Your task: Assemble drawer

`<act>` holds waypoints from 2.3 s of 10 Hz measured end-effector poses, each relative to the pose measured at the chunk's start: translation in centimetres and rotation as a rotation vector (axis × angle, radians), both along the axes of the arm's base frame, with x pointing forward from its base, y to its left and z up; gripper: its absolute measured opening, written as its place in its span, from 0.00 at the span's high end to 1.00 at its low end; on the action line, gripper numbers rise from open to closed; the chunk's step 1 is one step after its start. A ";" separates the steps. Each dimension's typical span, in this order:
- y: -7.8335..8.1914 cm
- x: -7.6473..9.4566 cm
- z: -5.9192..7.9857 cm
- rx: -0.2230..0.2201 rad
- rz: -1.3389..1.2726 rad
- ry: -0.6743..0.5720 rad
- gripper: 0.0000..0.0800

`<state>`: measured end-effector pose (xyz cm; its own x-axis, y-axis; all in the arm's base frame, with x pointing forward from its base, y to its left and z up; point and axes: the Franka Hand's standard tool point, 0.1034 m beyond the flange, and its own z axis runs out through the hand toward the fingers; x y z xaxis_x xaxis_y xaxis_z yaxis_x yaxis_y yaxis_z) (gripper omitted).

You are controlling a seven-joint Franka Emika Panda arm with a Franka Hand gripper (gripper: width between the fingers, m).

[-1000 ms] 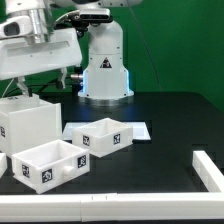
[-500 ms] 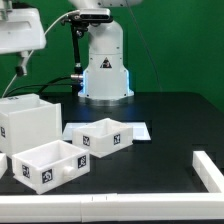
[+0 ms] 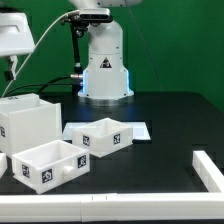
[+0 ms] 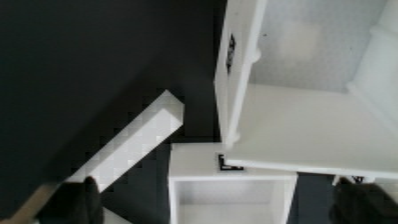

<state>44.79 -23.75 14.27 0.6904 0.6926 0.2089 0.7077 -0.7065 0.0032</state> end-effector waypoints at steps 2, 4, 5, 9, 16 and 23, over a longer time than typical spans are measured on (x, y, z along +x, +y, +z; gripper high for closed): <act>-0.3 -0.6 -3.8 0.002 -0.006 0.032 0.19; -0.4 -0.7 -6.0 -0.016 -0.004 0.048 0.19; -0.7 -1.0 -7.5 -0.028 -0.008 0.063 0.19; 0.2 -1.3 -9.3 -0.006 -0.042 0.104 0.19; 0.0 -1.4 -9.3 -0.006 -0.050 0.106 0.90; 3.2 -0.2 -5.0 -0.001 -0.173 0.153 0.93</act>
Offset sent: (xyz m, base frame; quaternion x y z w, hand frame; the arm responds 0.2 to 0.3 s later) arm 0.0062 0.0100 -0.0442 -0.0208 0.0285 0.0135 0.9993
